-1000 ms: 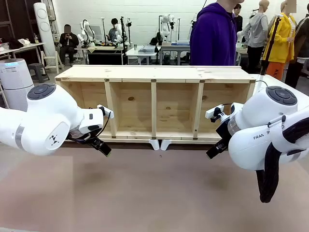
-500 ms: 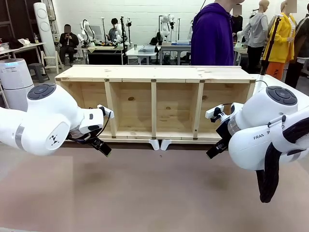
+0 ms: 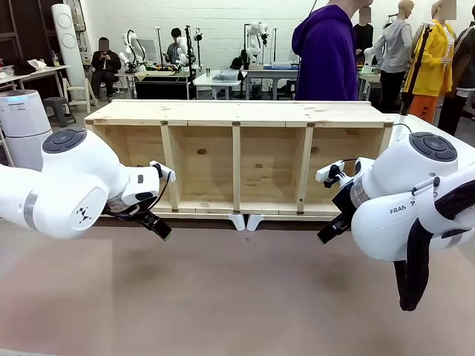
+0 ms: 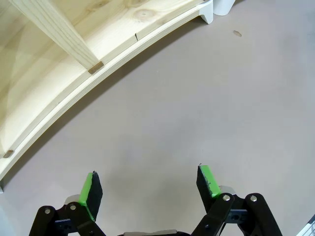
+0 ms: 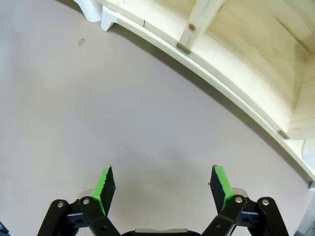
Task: Perform cable management.
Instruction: When the cord part of the Power Cable appears at the lower middle area of the table and stops, grasp the cord part of the Power Cable.
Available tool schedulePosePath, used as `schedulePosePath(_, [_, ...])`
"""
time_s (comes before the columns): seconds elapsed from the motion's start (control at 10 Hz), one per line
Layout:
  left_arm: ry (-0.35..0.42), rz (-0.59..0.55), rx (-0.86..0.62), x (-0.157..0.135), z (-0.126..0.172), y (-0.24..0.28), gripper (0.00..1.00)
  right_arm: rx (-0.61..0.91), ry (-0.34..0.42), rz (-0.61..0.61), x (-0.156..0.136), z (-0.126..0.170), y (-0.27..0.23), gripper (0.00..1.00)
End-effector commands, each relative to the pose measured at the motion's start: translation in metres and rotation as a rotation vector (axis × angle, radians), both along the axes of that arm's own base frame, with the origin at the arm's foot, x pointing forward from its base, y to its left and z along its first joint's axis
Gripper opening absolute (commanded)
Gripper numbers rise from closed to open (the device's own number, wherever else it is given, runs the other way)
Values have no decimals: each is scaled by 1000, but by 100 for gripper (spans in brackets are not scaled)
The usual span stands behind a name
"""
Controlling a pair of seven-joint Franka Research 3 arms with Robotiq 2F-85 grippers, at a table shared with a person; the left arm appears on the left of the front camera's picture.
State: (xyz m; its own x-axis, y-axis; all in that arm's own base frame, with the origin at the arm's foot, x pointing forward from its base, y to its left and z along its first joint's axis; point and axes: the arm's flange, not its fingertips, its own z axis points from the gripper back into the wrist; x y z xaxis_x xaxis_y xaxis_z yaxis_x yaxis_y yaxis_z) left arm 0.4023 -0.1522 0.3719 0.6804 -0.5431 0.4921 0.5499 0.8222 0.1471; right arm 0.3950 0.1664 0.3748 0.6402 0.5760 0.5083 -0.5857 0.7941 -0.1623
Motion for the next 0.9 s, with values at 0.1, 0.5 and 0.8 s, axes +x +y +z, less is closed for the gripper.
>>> schedulePosePath(0.1, [4, -6, 0, -26, 14, 20, 100, -24, -30, -8, -22, 18, -22, 100])
schedulePosePath(0.5, [-43, -2, -21, -73, 42, 47, 100, -15, -111, -25, -60, 55, -52, 100])
schedulePosePath(0.8, [-87, 13, -73, -110, 53, 74, 100, 4, -171, -63, -89, 76, -78, 100])
